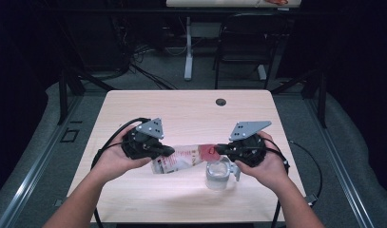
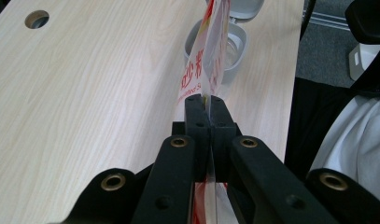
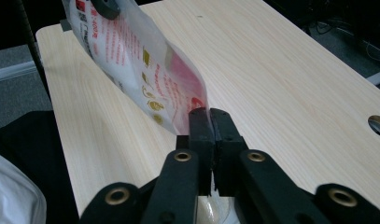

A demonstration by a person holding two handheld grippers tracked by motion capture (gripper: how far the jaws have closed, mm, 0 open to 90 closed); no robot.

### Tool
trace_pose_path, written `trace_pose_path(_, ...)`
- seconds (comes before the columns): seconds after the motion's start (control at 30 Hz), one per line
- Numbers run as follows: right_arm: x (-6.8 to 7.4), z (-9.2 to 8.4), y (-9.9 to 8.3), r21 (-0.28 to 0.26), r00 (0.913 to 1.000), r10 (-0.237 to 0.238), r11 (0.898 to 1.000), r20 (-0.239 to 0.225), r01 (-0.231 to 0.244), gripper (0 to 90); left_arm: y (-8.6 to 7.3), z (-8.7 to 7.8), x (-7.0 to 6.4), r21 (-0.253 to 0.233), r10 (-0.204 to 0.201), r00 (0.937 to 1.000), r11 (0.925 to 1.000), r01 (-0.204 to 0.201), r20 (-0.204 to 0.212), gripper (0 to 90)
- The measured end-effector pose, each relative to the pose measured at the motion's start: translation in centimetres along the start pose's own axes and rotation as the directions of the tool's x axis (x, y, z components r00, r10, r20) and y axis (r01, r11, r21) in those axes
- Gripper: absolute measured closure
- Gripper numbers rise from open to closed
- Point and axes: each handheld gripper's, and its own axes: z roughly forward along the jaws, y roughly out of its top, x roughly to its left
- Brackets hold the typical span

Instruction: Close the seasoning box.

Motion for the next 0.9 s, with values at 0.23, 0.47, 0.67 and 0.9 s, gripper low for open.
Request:
trace_pose_path(0.23,0.0,-0.2,-0.2,0.006,1.0000,0.004,1.000,-0.003,-0.004,90.0,0.6,-0.1,0.0,0.012,0.008,1.0000,0.9999,-0.008,0.002,89.9)
trace_pose_path(0.47,0.0,-0.4,-0.5,0.006,0.9999,0.010,1.000,-0.006,-0.010,90.0,1.2,-0.2,-0.2,0.025,0.013,0.9999,0.9996,-0.013,0.002,89.8)
trace_pose_path(0.67,0.0,-0.7,-0.8,0.000,0.9998,0.015,1.000,-0.009,-0.015,90.0,1.8,-0.3,-0.3,0.039,0.024,0.9997,0.9990,-0.024,0.009,89.9)
trace_pose_path(0.9,0.1,-0.9,-1.0,-0.004,0.9998,0.018,1.000,-0.009,-0.018,90.0,2.1,-0.3,-0.3,0.044,0.023,0.9997,0.9987,-0.024,0.009,89.8)
